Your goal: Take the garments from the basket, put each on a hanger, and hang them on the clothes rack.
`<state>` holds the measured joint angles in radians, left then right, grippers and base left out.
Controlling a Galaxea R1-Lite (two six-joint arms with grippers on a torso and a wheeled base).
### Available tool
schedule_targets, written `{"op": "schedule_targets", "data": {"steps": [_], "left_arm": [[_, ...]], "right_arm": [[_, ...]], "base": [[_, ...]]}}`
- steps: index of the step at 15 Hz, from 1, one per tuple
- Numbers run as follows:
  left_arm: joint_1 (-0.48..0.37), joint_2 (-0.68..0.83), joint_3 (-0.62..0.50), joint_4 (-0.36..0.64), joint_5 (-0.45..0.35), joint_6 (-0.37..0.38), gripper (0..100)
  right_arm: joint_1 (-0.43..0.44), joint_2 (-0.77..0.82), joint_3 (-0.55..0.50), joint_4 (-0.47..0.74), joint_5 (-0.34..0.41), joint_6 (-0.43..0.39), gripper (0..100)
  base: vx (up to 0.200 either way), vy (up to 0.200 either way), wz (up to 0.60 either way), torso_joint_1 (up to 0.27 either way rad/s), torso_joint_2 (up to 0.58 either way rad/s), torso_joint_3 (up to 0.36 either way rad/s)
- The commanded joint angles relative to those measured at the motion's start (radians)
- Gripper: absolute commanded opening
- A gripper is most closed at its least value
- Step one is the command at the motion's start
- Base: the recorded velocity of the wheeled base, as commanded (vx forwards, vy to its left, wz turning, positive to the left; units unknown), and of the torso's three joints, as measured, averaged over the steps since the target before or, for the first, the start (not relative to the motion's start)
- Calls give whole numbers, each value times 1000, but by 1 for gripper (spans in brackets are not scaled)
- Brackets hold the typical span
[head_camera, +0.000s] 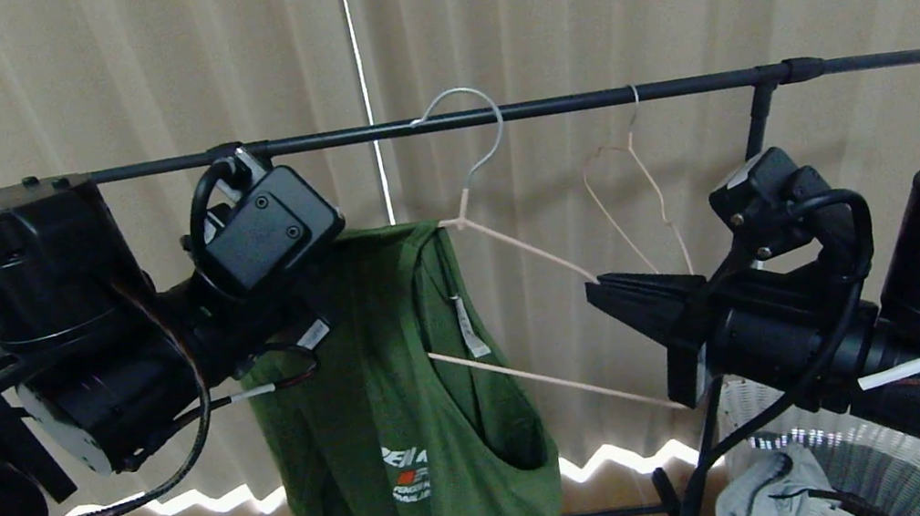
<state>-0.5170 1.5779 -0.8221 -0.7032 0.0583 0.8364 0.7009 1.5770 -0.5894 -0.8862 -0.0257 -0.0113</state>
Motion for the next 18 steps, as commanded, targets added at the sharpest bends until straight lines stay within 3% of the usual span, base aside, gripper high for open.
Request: {"op": "schedule_targets", "data": {"steps": [1,3,7,10,16,18], "left_arm": [[-3,-2,8,1,-3,-2,0],[-1,-2,18,1,29,-2,0],[31,4,26,2,261,-22,0],[-28,5,17,7,276,-168,0],[-64,28,-52,5,316,-243,0],[-103,39,-78,4,364,-273,0]], "right_arm": [[-3,3,-7,-4,0,-3,100],[-20,-3,-4,-4,0,-3,100],[-60,0,71,-71,0,-55,100],[-43,24,91,-82,0,-55,100],[-1,40,125,-82,0,-53,100],[0,54,115,-82,1,-53,100]], "base": [[0,0,0,0,0,0],[0,0,0,0,0,0],[0,0,0,0,0,0],[0,0,0,0,0,0],[0,0,0,0,0,0],[0,0,0,0,0,0]]}}
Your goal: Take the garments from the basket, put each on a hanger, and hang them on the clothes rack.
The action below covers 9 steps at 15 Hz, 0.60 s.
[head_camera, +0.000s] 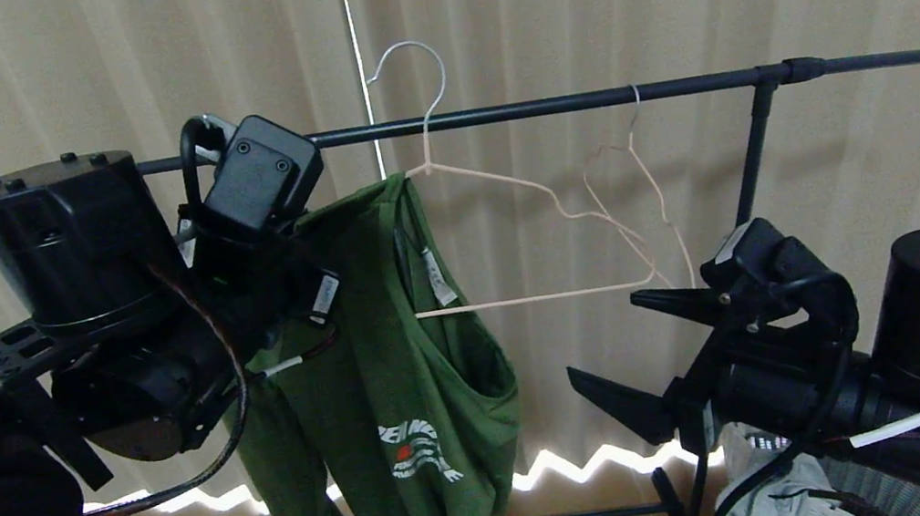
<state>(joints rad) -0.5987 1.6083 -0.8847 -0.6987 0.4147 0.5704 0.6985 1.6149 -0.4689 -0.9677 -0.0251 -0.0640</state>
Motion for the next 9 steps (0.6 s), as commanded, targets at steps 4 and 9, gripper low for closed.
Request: {"op": "schedule_targets", "data": {"steps": [4,9], "left_arm": [[-79,1,-30,-4,35,-40,0],[-127,-28,-36,-4,35,-38,0]], "right_arm": [[1,60,-31,-19,1,0,100],[1,177,-80,-95,-3,-3,100]], "base": [[0,0,0,0,0,0],[0,0,0,0,0,0]]}}
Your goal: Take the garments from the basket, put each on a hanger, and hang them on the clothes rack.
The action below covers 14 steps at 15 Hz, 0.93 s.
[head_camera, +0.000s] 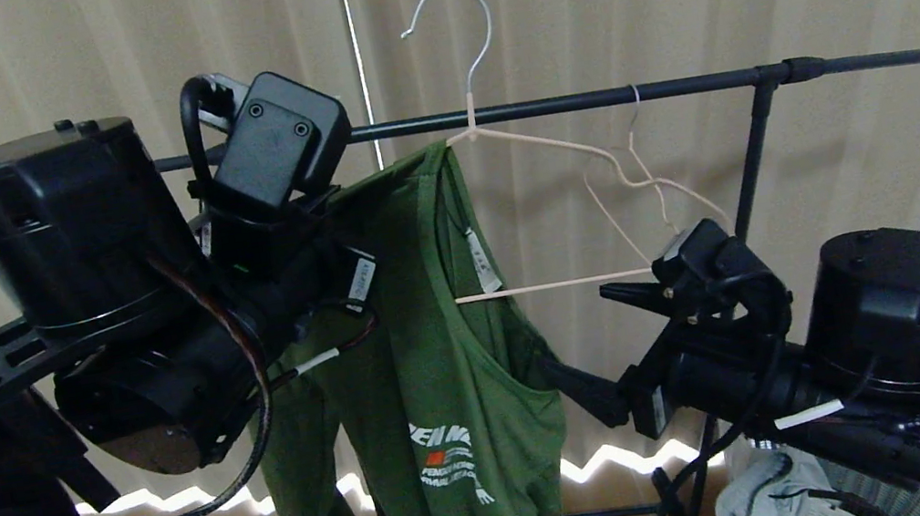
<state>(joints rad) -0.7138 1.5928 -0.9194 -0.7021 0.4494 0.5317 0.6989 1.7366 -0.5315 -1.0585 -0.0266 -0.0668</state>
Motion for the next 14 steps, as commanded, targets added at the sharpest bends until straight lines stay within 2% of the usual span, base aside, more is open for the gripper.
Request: {"op": "schedule_targets", "data": {"steps": [1,5,7,13,14], "left_arm": [[-13,-17,-3,0,0,1,0],[-18,-36,-27,1,0,2,0],[-3,-36,-47,3,0,2,0],[51,-59,-44,4,0,4,0],[93,-56,-23,4,-1,19,0]], "right_arm": [[1,63,-25,-5,-3,-1,100],[-4,89,-27,-3,-30,-1,100],[-7,86,-21,-3,-70,-1,100],[-108,26,61,-1,-81,-4,100],[-159,-2,65,0,-81,-16,100]], "base": [[0,0,0,0,0,0],[0,0,0,0,0,0],[0,0,0,0,0,0],[0,0,0,0,0,0],[0,0,0,0,0,0]]}}
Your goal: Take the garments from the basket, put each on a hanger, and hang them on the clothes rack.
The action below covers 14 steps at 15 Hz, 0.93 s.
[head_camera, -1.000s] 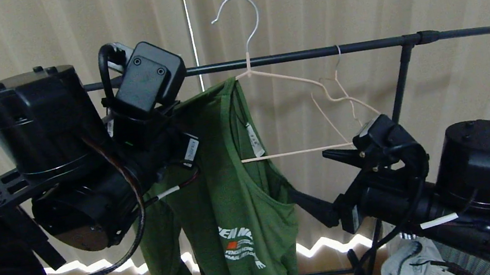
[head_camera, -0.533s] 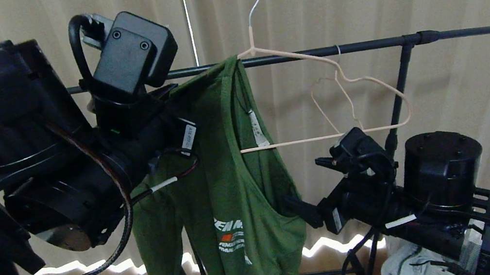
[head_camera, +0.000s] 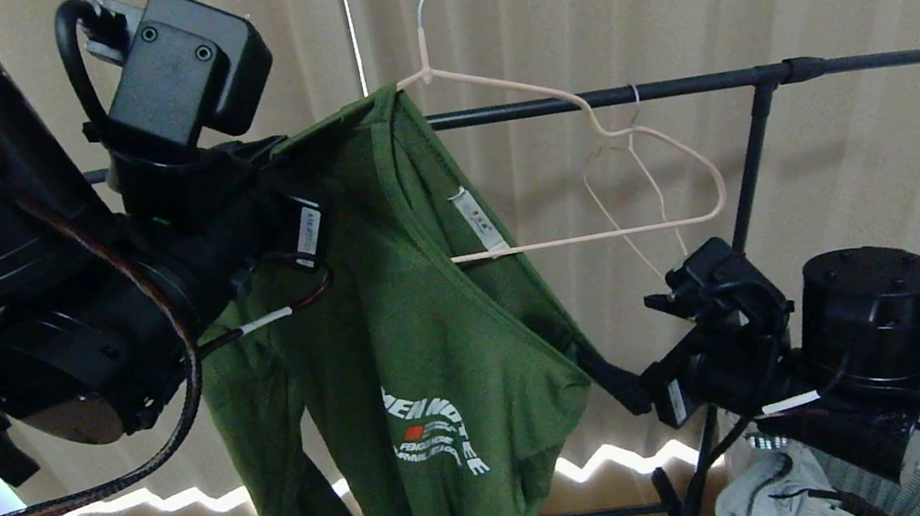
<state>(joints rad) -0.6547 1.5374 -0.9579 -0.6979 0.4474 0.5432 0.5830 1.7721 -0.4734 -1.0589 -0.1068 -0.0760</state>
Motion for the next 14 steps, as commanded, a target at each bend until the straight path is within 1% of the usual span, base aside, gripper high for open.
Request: {"op": "schedule_targets", "data": {"steps": [1,3,5,8,9,10,12,14], "left_arm": [[50,0,34,-2,-1,24,0],[78,-3,74,-5,-3,73,0],[86,-11,99,-5,-1,98,0],[104,-13,133,-5,-1,126,0],[132,-14,168,-5,0,166,0],[141,-14,177,-5,0,176,0],[158,-14,199,-5,4,184,0],[168,-8,214,-6,36,184,0]], "right_arm": [[-78,-49,7,2,-1,-25,100],[-152,-63,-7,-1,1,-59,100],[-173,-72,-31,0,1,-64,100],[-178,-79,-96,11,2,-64,100],[-178,-79,-134,27,1,-64,100],[-178,-80,-143,37,1,-64,100],[-176,-94,-172,76,2,-64,100],[-176,-111,-189,89,4,-64,100]], "base": [[0,0,0,0,0,0],[0,0,0,0,0,0],[0,0,0,0,0,0],[0,0,0,0,0,0],[0,0,0,0,0,0],[0,0,0,0,0,0],[0,0,0,0,0,0],[0,0,0,0,0,0]]}}
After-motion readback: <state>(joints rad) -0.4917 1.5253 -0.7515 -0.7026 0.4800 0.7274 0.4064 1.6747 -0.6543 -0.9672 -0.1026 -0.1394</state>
